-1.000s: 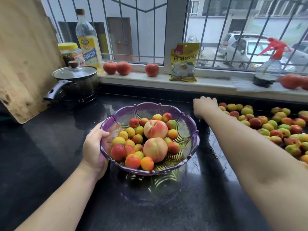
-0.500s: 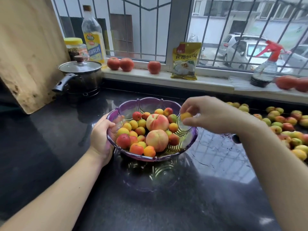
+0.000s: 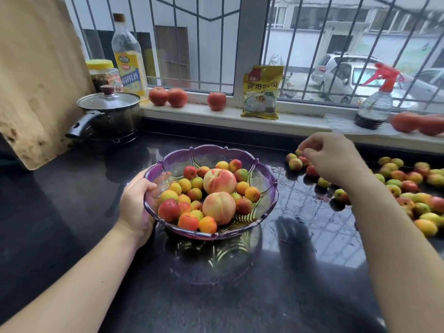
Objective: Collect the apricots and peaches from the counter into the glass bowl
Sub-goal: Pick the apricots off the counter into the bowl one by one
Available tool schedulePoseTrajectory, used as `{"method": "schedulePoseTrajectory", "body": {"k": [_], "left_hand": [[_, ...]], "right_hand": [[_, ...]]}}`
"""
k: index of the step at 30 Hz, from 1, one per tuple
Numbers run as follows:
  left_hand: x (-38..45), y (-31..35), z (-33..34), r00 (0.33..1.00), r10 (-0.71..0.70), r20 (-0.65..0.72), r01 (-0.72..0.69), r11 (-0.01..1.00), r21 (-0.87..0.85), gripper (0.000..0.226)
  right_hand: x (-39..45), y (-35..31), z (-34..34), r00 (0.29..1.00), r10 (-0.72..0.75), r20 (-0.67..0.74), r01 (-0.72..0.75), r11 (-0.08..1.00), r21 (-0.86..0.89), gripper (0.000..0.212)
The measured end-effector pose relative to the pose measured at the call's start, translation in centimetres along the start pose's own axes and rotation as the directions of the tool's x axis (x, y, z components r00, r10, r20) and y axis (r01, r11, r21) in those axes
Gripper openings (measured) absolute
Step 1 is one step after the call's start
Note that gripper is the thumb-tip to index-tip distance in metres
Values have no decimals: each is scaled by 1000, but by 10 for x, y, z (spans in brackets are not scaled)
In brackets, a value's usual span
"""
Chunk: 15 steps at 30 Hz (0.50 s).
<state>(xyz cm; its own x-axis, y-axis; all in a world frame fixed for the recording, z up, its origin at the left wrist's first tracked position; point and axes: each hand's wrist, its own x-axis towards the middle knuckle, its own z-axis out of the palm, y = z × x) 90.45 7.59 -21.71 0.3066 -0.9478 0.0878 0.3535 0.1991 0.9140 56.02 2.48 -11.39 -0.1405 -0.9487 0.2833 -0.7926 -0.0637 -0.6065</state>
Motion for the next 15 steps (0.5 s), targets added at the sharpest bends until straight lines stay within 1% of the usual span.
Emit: {"method": "schedulePoseTrajectory", "body": {"k": [2, 4, 6, 8, 9, 10, 12, 13, 14, 15], "left_hand": [[0, -1, 0, 1000, 7, 4, -7, 1000, 3, 47], [0, -1, -2, 1000, 13, -3, -13, 1000, 9, 47], [0, -2, -1, 1000, 23, -7, -23, 1000, 10, 46], [1, -2, 0, 1000, 29, -10, -29, 1000, -6, 43], [1, -2, 0, 1000, 27, -14, -27, 1000, -13, 41], [1, -3, -1, 1000, 26, -15, -27, 1000, -17, 41], [2, -4, -2, 999, 30, -20, -30, 999, -14, 42], [3, -4, -3, 999, 33, -20, -34, 999, -12, 42], [3, -4, -3, 999, 34, -20, -34, 999, -15, 43], [3, -4, -3, 999, 31, -20, -31, 999, -14, 43]], "right_hand": [[8, 27, 16, 996, 84, -37, -88, 988, -124, 20], [11, 50, 36, 993, 79, -91, -100, 963, -251, 22], [10, 63, 54, 993, -15, -114, -33, 913, -407, 31], [10, 68, 71, 992, -120, -31, 87, 854, -512, 48], [11, 68, 78, 990, -139, 28, 132, 828, -545, 54], [11, 65, 83, 989, -121, 84, 147, 809, -569, 60], [13, 64, 92, 988, -76, 136, 141, 800, -583, 63], [13, 62, 92, 989, -84, 124, 141, 803, -580, 62], [12, 61, 91, 988, -135, 77, 155, 816, -558, 58], [11, 61, 88, 973, -228, -17, 184, 827, -532, 49]]}}
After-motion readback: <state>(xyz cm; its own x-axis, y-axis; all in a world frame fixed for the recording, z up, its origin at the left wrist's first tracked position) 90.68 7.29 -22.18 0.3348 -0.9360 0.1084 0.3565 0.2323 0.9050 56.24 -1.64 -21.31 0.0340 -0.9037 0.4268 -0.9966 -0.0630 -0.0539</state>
